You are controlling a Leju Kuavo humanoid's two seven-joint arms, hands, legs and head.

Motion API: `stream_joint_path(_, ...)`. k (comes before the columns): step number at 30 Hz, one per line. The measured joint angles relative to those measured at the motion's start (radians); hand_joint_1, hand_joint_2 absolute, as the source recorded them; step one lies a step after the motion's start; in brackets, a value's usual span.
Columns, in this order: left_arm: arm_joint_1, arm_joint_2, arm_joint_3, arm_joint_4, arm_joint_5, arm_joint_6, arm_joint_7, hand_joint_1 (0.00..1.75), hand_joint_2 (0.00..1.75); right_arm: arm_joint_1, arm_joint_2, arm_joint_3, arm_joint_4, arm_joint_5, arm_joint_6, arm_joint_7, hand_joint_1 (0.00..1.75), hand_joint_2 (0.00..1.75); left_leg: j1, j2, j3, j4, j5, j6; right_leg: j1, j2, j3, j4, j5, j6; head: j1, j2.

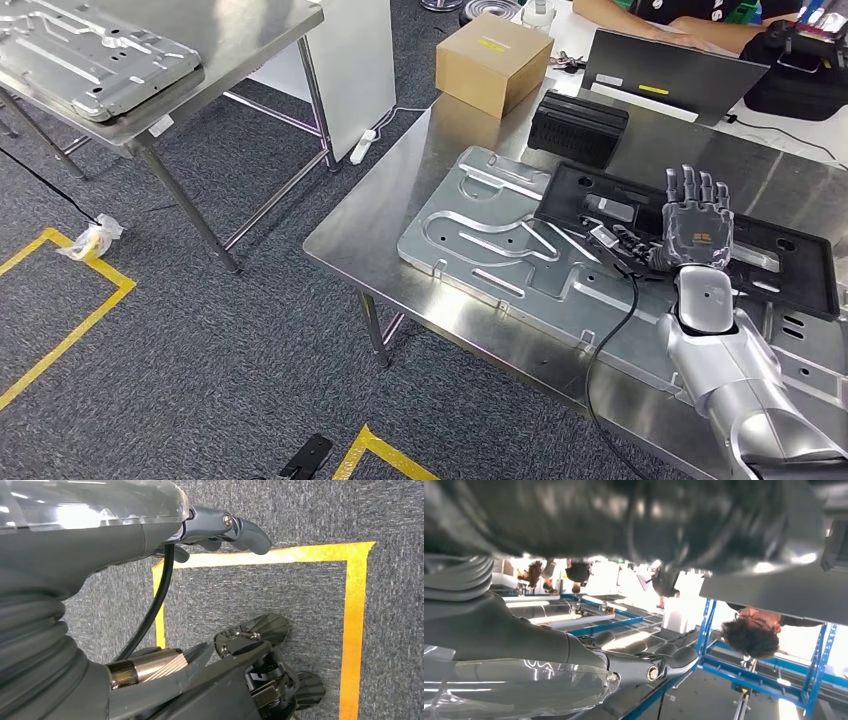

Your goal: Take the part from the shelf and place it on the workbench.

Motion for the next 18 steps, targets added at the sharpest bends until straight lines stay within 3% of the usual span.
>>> stream_joint_path(2, 0.001, 0.000, 0.001, 0.000, -0.001, -0.002, 0.000, 0.00, 0.00, -0.004, 0.000, 0.000, 0.000, -0.002, -0.002, -0.004, 0.00, 0.00, 0.000, 0.000, 0.000, 0.000, 0.000, 0.000, 0.000, 0.000, 0.000, 0.000, 0.000, 0.000, 0.000, 0.000)
stream_joint_path(13, 0.000, 0.003, 0.015, 0.000, -0.005, -0.018, -0.028, 0.00, 0.00, 0.006, 0.033, 0.000, 0.000, -0.016, -0.003, -0.022, 0.00, 0.00, -0.002, 0.000, -0.005, 0.011, -0.006, 0.008, -0.007, 0.000, 0.000, 0.000, 0.002, 0.004, 0.000, 0.000)
stream_joint_path(16, 0.001, 0.006, 0.016, 0.000, -0.006, -0.017, -0.029, 0.00, 0.00, 0.008, 0.038, 0.000, 0.000, -0.019, -0.004, -0.023, 0.00, 0.00, -0.002, 0.000, -0.005, 0.009, -0.002, 0.015, -0.006, 0.000, 0.003, -0.006, 0.007, 0.013, 0.000, 0.000)
stream_joint_path(18, 0.000, 0.007, 0.017, 0.000, -0.006, -0.017, -0.030, 0.00, 0.00, 0.008, 0.039, 0.000, 0.000, -0.019, -0.005, -0.023, 0.00, 0.00, 0.003, 0.004, 0.004, -0.011, 0.013, 0.024, -0.005, 0.002, 0.004, 0.001, -0.007, 0.020, 0.001, 0.000)
